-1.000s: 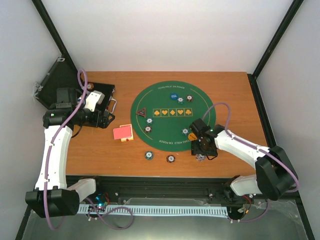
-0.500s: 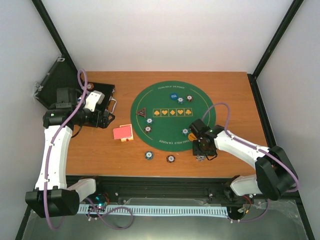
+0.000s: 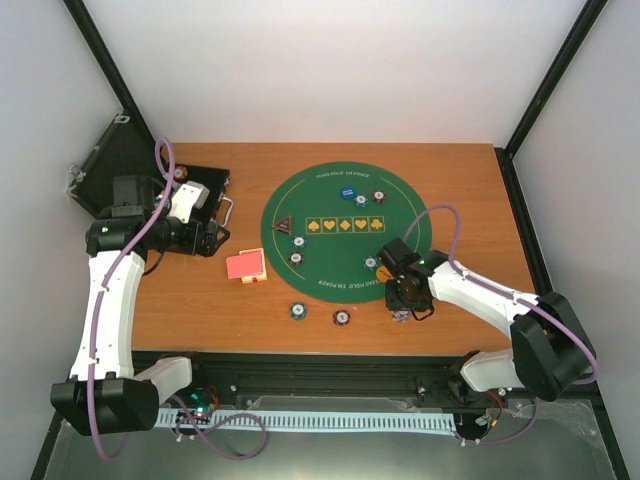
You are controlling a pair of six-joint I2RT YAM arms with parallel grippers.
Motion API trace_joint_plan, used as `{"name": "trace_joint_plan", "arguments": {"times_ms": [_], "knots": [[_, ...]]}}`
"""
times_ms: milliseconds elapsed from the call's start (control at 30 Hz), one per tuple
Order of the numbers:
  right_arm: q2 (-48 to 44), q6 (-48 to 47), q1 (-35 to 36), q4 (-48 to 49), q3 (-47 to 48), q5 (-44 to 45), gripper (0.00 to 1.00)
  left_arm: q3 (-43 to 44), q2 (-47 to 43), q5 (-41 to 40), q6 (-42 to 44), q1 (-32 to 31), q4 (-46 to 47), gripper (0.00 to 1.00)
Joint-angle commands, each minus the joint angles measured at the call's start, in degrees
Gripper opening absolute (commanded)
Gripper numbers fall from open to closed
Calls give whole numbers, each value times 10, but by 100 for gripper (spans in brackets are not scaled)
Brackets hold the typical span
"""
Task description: Distribute texas hold em gaming equipment
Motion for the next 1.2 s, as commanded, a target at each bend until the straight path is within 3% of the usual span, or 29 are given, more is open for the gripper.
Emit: {"name": "trace_joint_plan", "arguments": {"times_ms": [0,267,567,800,1167], "knots": [[0,9,6,-8,-1,12,36,7,-3,3,5,3,6,100],[-27,4,7,-60,49,24,27,5,-2,5,7,3,8,100],[15,0,28,-89,161,19,26,-5,-4,1,8,3,13,100],[170,-29,38,-67,319,16,26,-4,-1,-3,9,3,10,100],[484,-80,47,-96,649,-23,24,5,3,-12,15,3,3,100]]}}
